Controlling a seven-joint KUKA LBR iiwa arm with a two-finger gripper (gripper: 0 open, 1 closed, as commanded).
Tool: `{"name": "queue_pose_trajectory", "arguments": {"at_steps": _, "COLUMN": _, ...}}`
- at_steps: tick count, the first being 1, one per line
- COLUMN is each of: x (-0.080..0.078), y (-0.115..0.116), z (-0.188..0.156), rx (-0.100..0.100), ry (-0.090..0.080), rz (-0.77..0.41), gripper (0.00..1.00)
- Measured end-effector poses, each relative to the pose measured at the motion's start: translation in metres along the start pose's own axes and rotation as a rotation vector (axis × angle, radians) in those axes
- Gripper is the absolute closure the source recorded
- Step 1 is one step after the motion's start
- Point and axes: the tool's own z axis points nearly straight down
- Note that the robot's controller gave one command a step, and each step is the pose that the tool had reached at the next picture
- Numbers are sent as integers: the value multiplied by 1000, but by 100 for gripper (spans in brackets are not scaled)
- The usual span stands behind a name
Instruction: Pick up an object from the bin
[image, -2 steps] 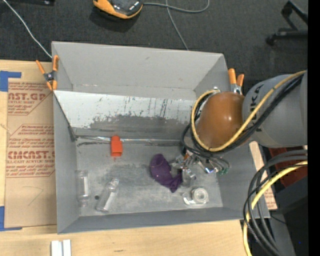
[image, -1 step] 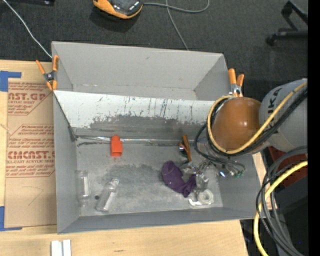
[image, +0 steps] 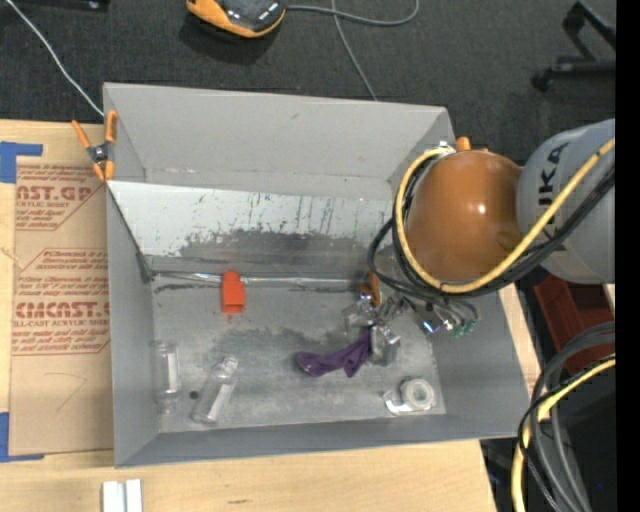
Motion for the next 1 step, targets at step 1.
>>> {"name": "queue_pose_trajectory", "arguments": {"at_steps": 1, "x": -5, "y": 3, "z": -5, "rx": 3, "ry": -10, "rz": -10, "gripper": 100}}
